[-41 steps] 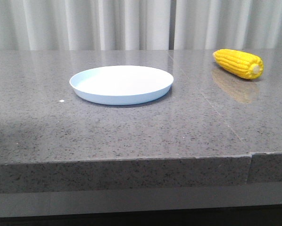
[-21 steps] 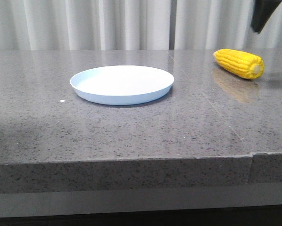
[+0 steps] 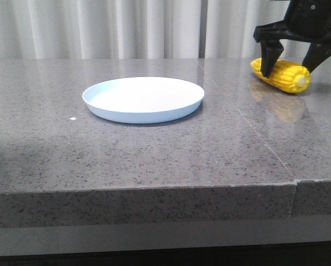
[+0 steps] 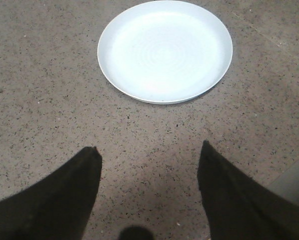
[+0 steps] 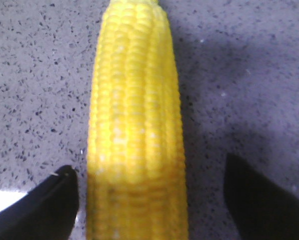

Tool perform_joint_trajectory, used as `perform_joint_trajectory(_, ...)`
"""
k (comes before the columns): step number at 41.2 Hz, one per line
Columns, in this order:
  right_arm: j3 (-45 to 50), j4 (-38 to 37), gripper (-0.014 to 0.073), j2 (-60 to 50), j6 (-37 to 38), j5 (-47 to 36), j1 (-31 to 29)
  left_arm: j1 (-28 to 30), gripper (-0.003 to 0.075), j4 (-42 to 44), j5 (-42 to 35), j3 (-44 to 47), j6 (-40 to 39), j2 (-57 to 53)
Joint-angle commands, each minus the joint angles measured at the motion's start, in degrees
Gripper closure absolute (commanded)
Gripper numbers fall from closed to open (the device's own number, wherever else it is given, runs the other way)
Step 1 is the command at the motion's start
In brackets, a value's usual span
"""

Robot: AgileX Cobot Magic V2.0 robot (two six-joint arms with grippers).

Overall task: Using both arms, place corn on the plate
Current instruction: 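Lower the right gripper onto the yellow corn cob and grasp it, then lift the corn with the right gripper and carry it toward the plate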

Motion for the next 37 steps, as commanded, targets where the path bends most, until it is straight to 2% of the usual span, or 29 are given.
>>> perform_joint_trajectory(1,-2.9,0.2,0.0124,-2.6,-1.4,-0.9,0.4,-0.5,0.0300,0.1,-3.9,-1.6,-0.6,-0.4)
perform_joint_trajectory(5,-2.9,0.2,0.0255,-2.6,-2.1,-0.9,0.7,-0.5,0.0300,0.1,-3.9,-1.6,-0.6,-0.4)
perform_joint_trajectory(8,-2.9,0.2,0.0296,-2.7,-2.1,-0.8,0.9,-0.5,0.0300,0.1,-3.9,-1.6,-0.6,-0.4)
perform_joint_trajectory(19,-2.9,0.7,0.0298,-7.6,-2.0,1.7,2.5,-0.5,0.0300,0.1,-3.9,-1.6,-0.6,-0.4)
perform_joint_trajectory(25,-1.4,4.7,0.0298,-12.6,-2.0,1.7,4.7,-0.5,0.0300,0.1,-3.9,-1.6,-0.6,-0.4)
perform_joint_trajectory(37,9.1,7.3,0.0298,-20.6,-1.4,-5.3,16.7,-0.5,0.0300,0.1,-3.9,-1.6,-0.6,-0.4)
